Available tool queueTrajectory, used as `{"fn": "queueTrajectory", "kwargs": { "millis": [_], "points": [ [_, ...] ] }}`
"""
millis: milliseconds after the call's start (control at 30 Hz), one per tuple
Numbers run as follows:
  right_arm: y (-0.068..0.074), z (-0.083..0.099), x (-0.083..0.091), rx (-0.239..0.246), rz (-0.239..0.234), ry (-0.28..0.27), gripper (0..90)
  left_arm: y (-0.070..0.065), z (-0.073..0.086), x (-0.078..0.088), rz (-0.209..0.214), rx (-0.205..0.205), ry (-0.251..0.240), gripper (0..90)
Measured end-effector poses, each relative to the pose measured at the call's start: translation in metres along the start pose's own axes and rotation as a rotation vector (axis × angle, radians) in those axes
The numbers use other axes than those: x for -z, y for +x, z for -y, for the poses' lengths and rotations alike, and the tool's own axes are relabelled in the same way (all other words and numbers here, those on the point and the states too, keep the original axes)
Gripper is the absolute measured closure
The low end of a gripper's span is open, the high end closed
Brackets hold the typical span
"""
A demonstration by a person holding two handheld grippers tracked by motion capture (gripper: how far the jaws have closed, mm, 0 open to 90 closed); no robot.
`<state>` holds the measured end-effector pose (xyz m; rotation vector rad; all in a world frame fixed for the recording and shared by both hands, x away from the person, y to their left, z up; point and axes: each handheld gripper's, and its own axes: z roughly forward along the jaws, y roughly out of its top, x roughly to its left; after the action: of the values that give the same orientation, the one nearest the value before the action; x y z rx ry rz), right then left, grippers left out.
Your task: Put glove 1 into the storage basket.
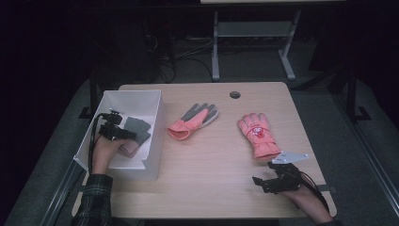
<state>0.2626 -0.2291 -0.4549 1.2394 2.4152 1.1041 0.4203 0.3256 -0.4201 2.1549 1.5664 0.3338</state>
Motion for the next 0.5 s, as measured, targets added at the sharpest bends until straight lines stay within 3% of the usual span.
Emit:
{"fn": "queueTrajectory", "kwargs": {
  "millis": [67,167,433,500],
  "points": [
    [-0.001,0.000,0.000,0.008,0.001,-0.006,13.2,-0.004,-0.001,0.004,-0.042,-0.023,0.000,33.7],
    [-0.001,0.000,0.000,0.009,-0.001,-0.003,13.2,-0.007,-0.004,0.013,-0.043,-0.029,-0.032,27.1],
    [0.002,-0.003,0.002,0.009,-0.018,0.017,13.5,-0.013,-0.009,0.041,0.019,-0.046,-0.123,16.7],
    [0.002,-0.003,0.002,0.008,-0.023,0.015,13.5,-0.014,-0.010,0.044,0.030,-0.047,-0.125,15.1]
  ]
}}
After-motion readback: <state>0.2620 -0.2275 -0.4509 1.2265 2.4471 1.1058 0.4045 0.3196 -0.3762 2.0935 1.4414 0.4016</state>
